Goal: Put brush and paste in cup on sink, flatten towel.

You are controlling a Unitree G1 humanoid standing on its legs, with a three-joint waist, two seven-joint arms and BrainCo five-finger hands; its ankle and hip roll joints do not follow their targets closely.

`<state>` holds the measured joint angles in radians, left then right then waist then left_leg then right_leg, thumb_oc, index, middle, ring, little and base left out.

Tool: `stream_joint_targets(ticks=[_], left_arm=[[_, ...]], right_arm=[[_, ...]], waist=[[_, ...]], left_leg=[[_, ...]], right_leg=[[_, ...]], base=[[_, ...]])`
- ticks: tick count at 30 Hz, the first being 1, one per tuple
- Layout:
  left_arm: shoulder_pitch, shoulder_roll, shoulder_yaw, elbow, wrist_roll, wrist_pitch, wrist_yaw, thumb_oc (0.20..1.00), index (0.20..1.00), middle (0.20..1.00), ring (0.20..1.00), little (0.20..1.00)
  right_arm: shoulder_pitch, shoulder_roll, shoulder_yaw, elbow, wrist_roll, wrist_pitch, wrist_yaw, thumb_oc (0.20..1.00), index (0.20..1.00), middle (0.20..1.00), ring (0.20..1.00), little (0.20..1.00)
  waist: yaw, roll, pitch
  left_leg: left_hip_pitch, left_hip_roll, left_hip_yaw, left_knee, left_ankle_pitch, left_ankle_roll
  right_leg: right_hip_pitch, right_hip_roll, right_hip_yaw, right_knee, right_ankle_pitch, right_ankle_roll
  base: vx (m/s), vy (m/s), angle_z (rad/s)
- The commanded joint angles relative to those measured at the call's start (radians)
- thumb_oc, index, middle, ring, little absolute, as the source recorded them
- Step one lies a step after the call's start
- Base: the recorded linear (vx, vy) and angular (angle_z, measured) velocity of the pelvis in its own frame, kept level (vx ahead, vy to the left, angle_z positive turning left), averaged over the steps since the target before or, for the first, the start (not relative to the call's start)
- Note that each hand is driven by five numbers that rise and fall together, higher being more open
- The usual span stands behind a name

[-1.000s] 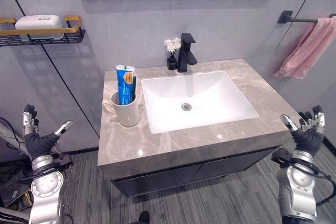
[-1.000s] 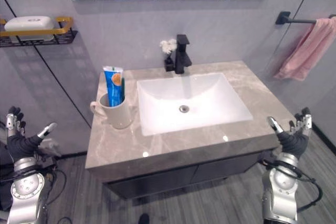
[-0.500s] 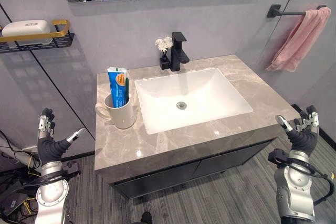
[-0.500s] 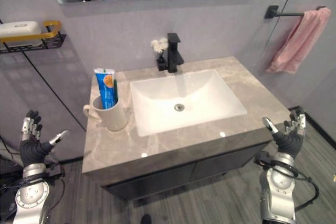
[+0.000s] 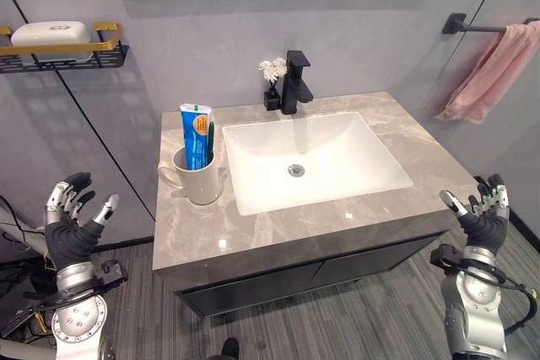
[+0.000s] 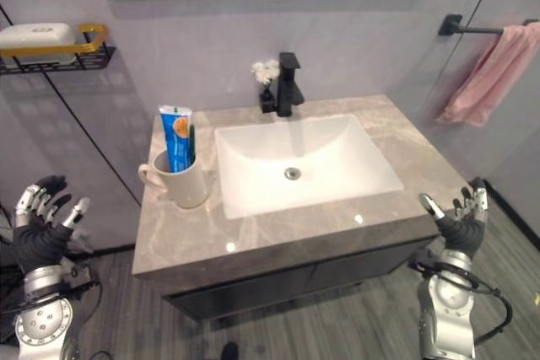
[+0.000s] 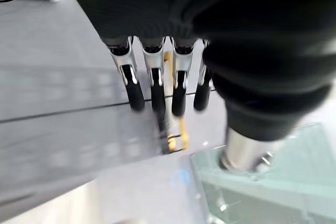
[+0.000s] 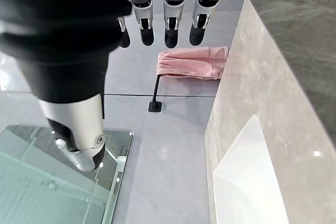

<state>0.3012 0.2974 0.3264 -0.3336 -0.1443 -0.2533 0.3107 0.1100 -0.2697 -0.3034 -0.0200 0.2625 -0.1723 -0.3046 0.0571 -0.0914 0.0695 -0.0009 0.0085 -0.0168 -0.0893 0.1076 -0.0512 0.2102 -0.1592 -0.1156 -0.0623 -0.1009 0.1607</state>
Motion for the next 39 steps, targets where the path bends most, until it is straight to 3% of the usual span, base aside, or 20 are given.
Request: stream_joint_targets(ticks=[1, 12, 19, 27, 39], left_arm=[[-0.040, 0.029, 0.014, -0.090, 0.042, -0.096, 0.021, 0.200, 0.200, 0.200, 0.200, 0.200], [0.017, 0.073, -0.188, -0.139, -0.166, -0.084, -0.210, 0.200, 0.200, 0.200, 0.200, 0.200], [0.028, 0.121, -0.298, -0.053, -0.289, -0.025, -0.353, 0.200, 0.200, 0.200, 0.200, 0.200], [0.019, 0.154, -0.332, -0.004, -0.295, -0.009, -0.381, 0.200, 0.200, 0.200, 0.200, 0.200], [-0.073, 0.143, -0.341, 0.112, -0.200, -0.003, -0.302, 0.200, 0.200, 0.200, 0.200, 0.200]], right_arm=[[-0.070, -0.023, -0.011, -0.015, 0.032, -0.084, -0.013, 1.000, 1.000, 1.000, 1.000, 1.000], [-0.114, -0.034, 0.033, -0.003, 0.057, -0.094, -0.014, 1.000, 1.000, 1.000, 1.000, 1.000], [-0.134, -0.034, 0.050, 0.014, 0.075, -0.079, 0.011, 1.000, 1.000, 1.000, 1.000, 1.000], [-0.144, -0.036, 0.045, 0.026, 0.084, -0.076, 0.013, 1.000, 1.000, 1.000, 1.000, 1.000], [-0.154, -0.029, 0.067, 0.037, 0.083, -0.059, 0.013, 1.000, 1.000, 1.000, 1.000, 1.000]], waist=[[0.022, -0.001, -0.003], [0.037, -0.007, 0.019], [0.016, 0.010, 0.024], [0.005, 0.012, 0.028], [-0.005, -0.007, 0.019]], left_leg=[[0.009, 0.059, -0.013, 0.083, -0.176, -0.018], [-0.020, 0.059, -0.035, 0.092, -0.183, -0.017], [-0.023, 0.062, -0.037, 0.099, -0.182, -0.022], [-0.033, 0.062, -0.034, 0.104, -0.184, -0.020], [-0.058, 0.057, -0.012, 0.097, -0.185, -0.012]], right_leg=[[-0.070, 0.003, -0.033, 0.039, -0.021, 0.005], [-0.088, 0.006, -0.038, 0.041, -0.024, 0.008], [-0.088, 0.011, -0.036, 0.044, -0.025, 0.008], [-0.103, 0.009, -0.033, 0.046, -0.023, 0.013], [-0.138, -0.003, -0.021, 0.028, -0.002, 0.030]], base=[[-0.05, -0.027, 0.09], [-0.02, -0.033, 0.01], [0.00, 0.000, 0.00], [0.00, 0.000, 0.00], [0.01, 0.024, -0.02]])
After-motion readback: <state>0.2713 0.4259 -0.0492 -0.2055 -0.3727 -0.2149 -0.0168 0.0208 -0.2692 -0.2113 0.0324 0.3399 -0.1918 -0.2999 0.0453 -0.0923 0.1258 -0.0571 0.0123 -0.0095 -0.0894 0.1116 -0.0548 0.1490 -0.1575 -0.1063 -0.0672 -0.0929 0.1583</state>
